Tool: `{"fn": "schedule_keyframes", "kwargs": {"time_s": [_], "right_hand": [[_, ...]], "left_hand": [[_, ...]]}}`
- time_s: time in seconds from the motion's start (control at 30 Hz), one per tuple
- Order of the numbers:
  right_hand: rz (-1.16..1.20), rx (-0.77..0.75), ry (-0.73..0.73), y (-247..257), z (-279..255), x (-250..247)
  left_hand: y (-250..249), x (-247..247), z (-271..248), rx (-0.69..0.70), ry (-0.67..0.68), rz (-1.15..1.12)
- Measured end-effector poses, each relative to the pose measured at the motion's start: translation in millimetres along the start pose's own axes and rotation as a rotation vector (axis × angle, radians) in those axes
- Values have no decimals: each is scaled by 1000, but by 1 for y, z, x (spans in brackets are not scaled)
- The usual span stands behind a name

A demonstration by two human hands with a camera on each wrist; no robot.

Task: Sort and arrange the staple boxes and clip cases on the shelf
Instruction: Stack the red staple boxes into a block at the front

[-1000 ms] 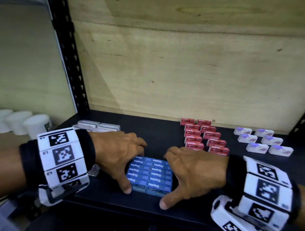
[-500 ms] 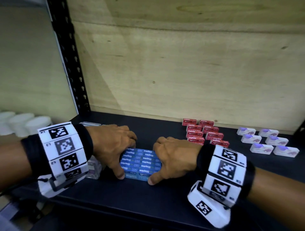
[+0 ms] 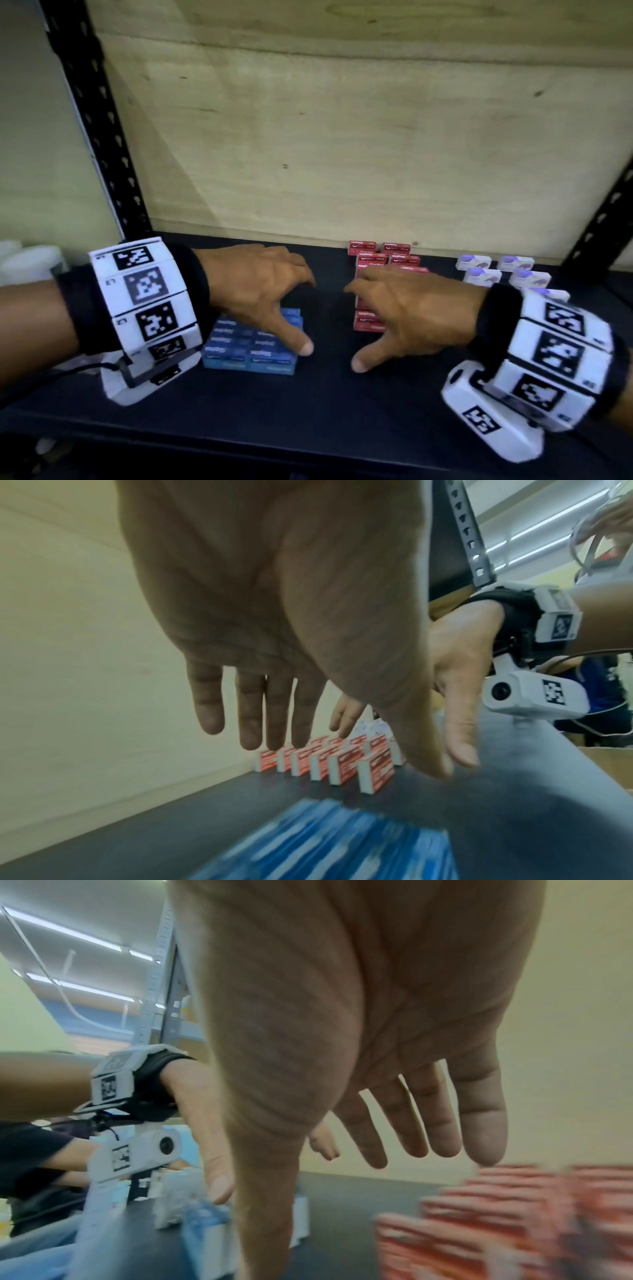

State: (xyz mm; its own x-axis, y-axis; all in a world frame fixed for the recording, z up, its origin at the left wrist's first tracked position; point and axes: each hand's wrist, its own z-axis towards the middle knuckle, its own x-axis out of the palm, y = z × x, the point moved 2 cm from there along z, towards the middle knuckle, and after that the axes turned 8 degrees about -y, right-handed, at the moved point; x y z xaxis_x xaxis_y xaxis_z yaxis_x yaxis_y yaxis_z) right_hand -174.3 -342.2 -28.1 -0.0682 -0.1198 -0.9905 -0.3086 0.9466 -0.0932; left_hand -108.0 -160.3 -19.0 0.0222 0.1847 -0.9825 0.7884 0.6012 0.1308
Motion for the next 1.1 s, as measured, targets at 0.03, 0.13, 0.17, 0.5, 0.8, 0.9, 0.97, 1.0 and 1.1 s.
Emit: {"fn": "schedule_keyframes", "kwargs": {"time_s": [0.03,0.13,0.17,0.5,0.8,0.9,0.97,1.0,1.1], "right_hand": [[-15,33,-16,-14,-9,0],[-39,118,-74,-50,-28,1],[-47,141,-92,-58,-34,3],[-70,198,-90,-87,-46,30],[187,209,-203,-64,-115,27],[381,258,-312,-51,-144,42],[482,299,-401,-45,-153,60],[514,318,-438,-41,-154,68],[614,335,-510,-29,-155,89]], "left_hand": [[-8,-2,8,19,-36,4],[-32,-6,31,77,-138,49],[-40,-6,38,99,-165,55],[-72,5,78,96,-128,171],[-72,-12,11,93,-262,-28],[-79,8,-30,22,-388,-170],[-87,29,-46,-42,-465,-282],[-92,41,-50,-71,-489,-341],[-108,68,-57,-102,-580,-498]]}}
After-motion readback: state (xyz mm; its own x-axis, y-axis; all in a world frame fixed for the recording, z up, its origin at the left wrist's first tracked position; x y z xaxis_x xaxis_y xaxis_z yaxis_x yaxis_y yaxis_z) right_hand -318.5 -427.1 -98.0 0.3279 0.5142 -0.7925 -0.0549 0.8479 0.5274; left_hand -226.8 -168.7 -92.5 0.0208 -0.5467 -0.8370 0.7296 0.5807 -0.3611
